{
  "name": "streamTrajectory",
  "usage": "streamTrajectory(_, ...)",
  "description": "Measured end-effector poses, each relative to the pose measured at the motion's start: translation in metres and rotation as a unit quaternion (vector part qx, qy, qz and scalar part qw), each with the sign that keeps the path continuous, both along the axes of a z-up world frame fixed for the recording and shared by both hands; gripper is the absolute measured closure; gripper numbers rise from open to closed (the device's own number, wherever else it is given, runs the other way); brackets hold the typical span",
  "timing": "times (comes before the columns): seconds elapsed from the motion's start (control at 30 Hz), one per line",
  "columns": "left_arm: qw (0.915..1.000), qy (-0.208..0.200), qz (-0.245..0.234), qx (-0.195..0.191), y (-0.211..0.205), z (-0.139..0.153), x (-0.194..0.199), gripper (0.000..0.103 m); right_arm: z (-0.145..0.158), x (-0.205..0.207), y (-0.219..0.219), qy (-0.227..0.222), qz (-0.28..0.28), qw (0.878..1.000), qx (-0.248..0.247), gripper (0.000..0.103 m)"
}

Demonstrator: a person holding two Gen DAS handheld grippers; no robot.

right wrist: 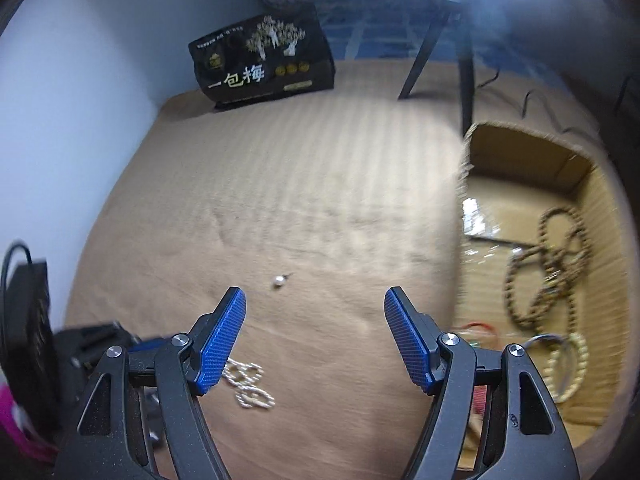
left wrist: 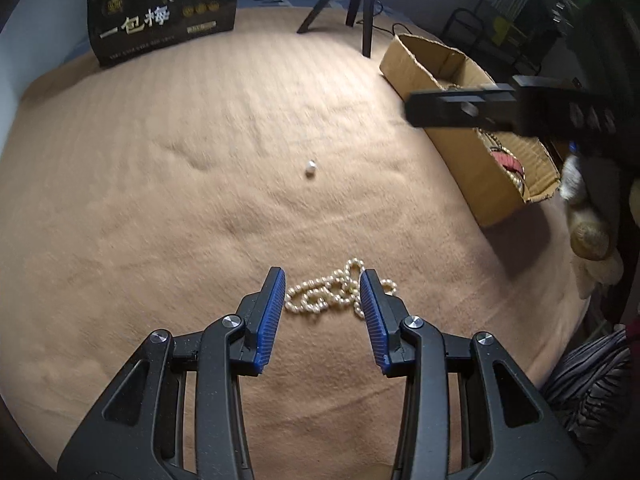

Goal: Organize jewelry
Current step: 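Move left tool to the pearl strand while right tool approaches the other pearl earring, then close right tool on the pearl earring while left tool grasps the pearl strand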

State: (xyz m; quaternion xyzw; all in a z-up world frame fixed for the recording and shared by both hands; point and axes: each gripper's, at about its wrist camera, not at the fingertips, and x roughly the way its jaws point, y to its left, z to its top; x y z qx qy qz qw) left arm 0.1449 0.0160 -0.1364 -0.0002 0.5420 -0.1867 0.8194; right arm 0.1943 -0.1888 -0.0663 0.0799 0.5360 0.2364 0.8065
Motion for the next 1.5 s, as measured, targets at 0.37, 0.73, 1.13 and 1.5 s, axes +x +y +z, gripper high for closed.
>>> streamTrajectory(0.37, 0.9998, 0.016, -0.007, -0.002, -0.008, -0.019, -0.005, 0.064, -0.043, 0.019, 0.037, 0.066, -0.008, 0.997, 0.030, 0.054)
streamTrajectory(0.73, 0.9997, 0.019, 0.003, -0.015, 0.002, -0.025, -0.008, 0.064, -0.067, 0.032, 0.074, 0.076, 0.008, 0.997, -0.007, 0.072)
streamTrajectory(1.13, 0.9996, 0.005, -0.017, 0.023, -0.035, -0.035, -0.005, 0.064, -0.076, 0.040, 0.075, 0.066, 0.008, 0.997, -0.039, 0.094)
streamTrajectory(1.5, 0.9989, -0.021, -0.022, 0.035, -0.048, -0.039, -0.010, 0.084, -0.076, 0.038, 0.067, 0.066, 0.002, 0.997, -0.028, 0.096)
